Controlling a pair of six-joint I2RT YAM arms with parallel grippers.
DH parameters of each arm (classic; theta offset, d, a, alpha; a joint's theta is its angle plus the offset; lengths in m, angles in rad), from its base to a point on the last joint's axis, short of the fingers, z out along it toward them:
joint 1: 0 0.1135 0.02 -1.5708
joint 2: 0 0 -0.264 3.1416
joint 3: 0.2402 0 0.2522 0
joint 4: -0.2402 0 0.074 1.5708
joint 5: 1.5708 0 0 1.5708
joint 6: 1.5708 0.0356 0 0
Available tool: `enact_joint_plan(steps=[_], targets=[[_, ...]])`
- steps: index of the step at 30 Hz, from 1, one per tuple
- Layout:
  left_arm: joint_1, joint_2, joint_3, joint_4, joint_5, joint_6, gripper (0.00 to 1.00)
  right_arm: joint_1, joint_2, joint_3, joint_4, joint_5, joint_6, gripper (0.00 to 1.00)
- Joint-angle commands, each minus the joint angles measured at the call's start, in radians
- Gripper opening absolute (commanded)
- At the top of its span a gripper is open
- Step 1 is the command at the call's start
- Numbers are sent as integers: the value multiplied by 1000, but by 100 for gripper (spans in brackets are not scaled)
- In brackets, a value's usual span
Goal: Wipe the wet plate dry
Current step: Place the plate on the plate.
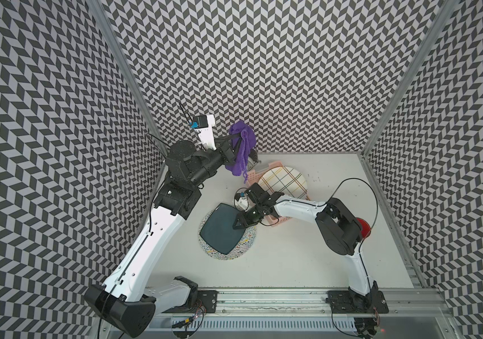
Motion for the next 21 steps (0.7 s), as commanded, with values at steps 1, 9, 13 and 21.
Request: enact_joint_plan(steps=[1, 9, 13, 21], targets=[[-4, -10, -16, 37, -1, 6, 0, 0, -33, 3, -30, 101, -54, 52], [-4, -9, -31, 37, -6, 14, 0, 2, -153, -36, -93, 182, -76, 66], [-1, -11, -33, 10, -20, 35, 0, 0, -251, -58, -98, 175, -76, 66], [18, -14, -106, -75, -88, 115, 0, -222, -533, -133, -22, 218, -25, 63]])
